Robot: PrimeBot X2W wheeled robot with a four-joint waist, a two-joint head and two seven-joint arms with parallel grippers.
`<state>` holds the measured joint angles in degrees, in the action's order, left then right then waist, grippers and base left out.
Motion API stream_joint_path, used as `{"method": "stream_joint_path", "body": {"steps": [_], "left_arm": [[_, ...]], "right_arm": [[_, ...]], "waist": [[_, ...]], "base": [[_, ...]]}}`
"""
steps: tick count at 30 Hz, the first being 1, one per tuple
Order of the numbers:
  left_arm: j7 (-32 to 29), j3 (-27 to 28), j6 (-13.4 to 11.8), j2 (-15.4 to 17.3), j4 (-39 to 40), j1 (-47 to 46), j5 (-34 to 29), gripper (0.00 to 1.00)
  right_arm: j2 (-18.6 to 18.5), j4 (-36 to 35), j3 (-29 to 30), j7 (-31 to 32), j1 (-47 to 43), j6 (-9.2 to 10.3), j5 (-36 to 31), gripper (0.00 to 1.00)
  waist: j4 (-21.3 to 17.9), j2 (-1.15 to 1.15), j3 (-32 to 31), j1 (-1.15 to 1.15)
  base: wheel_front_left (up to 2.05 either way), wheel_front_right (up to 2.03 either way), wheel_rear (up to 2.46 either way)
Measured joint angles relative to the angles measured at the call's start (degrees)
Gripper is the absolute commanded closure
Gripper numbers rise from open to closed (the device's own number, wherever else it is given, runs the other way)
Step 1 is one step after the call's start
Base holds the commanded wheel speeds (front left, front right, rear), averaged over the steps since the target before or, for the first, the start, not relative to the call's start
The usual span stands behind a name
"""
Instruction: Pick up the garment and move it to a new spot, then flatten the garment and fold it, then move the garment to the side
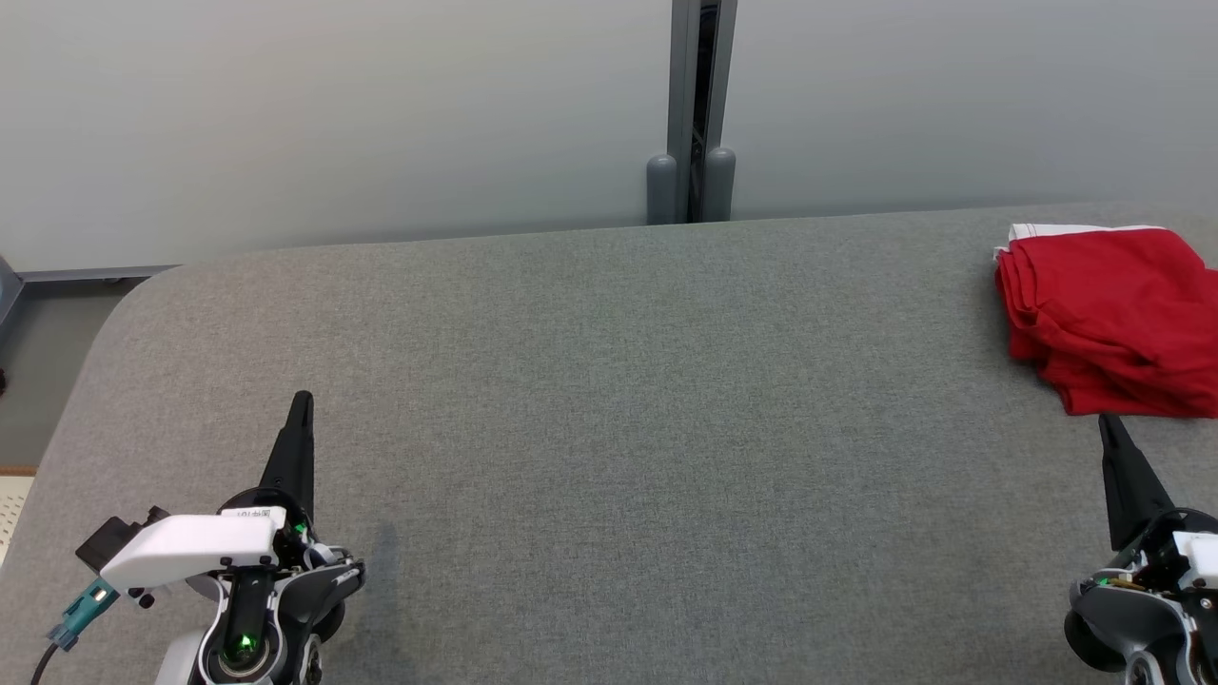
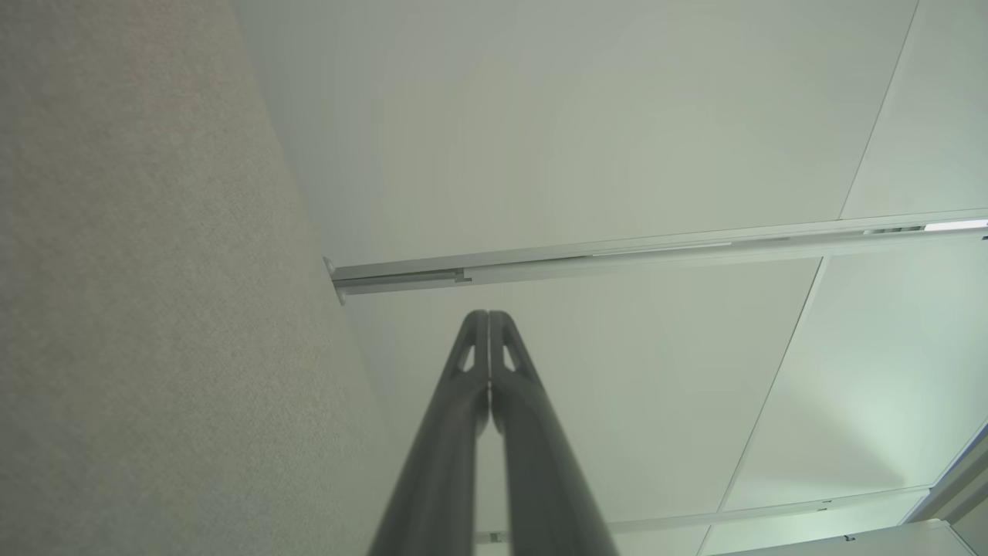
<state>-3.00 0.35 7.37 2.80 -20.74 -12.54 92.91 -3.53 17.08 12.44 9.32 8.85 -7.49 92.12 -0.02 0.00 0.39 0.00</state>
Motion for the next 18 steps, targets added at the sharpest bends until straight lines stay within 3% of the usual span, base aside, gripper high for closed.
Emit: {"method": "stream_joint_path", "body": {"steps": [18], "left_arm": [[0.00, -0.01, 0.05, -0.01, 0.00, 0.00, 0.00, 1.00]], "right_arm": [[0.15, 0.01, 0.26, 0.25, 0.01, 0.00, -0.37, 1.00]], "waist": [[0.00, 0.00, 0.00, 0.00]], "base": [[0.00, 0.00, 0.00]]}}
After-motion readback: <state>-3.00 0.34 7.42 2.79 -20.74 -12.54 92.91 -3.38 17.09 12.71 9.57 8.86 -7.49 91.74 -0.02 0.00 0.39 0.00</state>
